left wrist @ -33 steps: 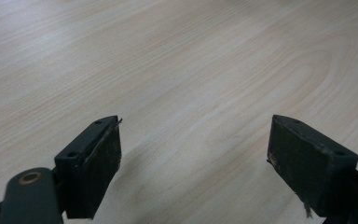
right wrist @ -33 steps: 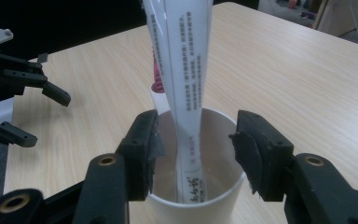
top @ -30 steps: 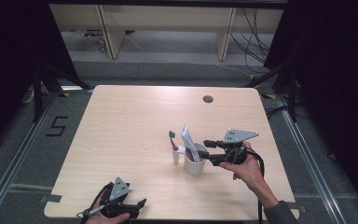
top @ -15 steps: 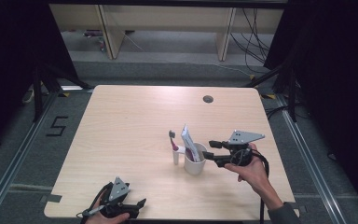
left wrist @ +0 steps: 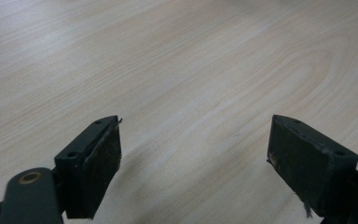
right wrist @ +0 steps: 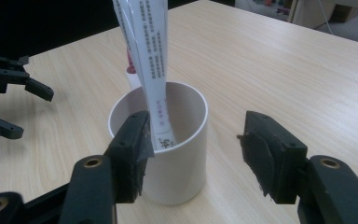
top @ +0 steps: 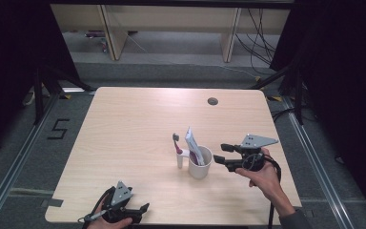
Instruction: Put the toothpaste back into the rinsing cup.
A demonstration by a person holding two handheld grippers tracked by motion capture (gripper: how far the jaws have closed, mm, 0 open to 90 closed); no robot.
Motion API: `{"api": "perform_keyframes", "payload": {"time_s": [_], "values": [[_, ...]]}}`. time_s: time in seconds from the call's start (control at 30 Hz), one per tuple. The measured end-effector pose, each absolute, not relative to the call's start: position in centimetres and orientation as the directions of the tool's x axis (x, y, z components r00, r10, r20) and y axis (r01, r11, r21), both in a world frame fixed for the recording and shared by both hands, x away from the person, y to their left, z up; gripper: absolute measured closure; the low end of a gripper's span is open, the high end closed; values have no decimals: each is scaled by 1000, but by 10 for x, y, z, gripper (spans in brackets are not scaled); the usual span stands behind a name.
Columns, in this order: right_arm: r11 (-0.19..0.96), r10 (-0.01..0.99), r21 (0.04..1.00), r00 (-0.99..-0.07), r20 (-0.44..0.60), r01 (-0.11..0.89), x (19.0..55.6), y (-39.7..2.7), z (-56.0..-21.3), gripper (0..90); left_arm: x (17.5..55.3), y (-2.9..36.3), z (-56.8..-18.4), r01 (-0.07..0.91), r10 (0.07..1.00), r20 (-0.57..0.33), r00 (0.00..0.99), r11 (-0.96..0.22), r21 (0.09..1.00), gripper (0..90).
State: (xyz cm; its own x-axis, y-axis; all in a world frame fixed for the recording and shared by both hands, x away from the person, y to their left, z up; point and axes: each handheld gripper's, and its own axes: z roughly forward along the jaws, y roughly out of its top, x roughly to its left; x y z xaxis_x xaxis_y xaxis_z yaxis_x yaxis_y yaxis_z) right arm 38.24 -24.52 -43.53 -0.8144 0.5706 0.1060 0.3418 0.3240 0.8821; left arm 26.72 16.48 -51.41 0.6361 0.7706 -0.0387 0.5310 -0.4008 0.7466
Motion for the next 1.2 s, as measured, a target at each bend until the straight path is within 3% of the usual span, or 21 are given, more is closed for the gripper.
{"api": "perform_keyframes", "payload": {"time_s": [0.57, 0.9, 1.2], "values": [[315, 599, 883, -794, 101, 349, 380, -259, -439, 373, 267, 165, -514, 533, 772, -43, 634, -397, 747, 170], [278, 613, 870, -772, 166, 407, 375, -265, -443, 344, 267, 165, -514, 533, 772, -40, 635, -400, 745, 170], [297, 617, 874, -776, 131, 384, 371, -270, -445, 331, 267, 165, -515, 532, 775, -40, 631, -394, 749, 170]]}}
